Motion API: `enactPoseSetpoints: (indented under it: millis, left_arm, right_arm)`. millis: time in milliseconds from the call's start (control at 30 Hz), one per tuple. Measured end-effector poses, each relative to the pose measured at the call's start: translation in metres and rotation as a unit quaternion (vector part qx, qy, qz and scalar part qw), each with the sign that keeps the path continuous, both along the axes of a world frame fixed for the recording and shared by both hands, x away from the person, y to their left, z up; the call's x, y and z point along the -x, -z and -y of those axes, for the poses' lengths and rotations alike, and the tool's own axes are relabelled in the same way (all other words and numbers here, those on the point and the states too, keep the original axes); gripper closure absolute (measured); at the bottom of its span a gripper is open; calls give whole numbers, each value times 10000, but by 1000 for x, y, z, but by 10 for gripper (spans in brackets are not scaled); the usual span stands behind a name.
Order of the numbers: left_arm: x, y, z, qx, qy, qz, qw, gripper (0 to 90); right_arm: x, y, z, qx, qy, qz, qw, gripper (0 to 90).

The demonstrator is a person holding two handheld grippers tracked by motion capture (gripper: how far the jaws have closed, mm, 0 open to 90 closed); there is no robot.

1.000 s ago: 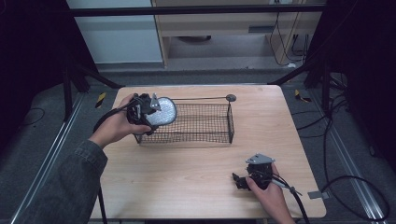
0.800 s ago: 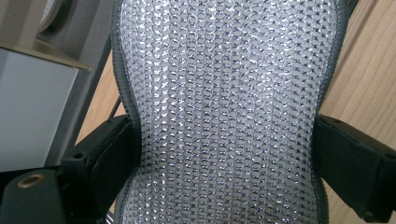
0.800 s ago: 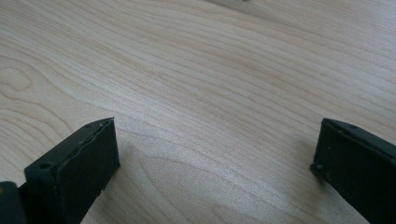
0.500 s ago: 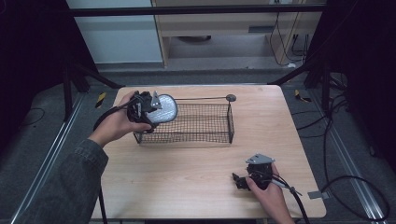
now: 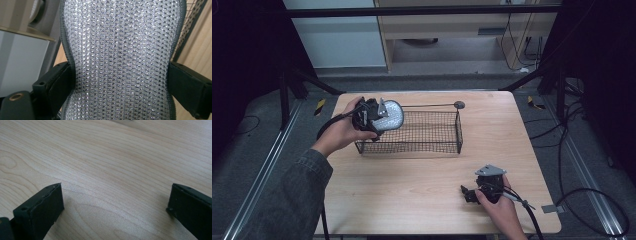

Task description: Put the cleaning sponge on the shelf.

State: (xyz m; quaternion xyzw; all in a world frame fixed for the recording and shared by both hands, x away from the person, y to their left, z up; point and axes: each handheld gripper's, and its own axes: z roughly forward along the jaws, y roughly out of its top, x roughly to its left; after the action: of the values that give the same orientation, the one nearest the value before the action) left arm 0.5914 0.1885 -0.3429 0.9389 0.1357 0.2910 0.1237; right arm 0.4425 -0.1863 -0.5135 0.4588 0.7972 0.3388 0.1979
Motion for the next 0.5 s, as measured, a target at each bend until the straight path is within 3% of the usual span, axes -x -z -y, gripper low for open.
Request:
enactPoseSetpoints:
  millis: [500]
  left_arm:
    - [-15,15,4,35,55,-47,10000,83]
  right_arm:
    - [0,0,0,0,-3,0,10000,4]
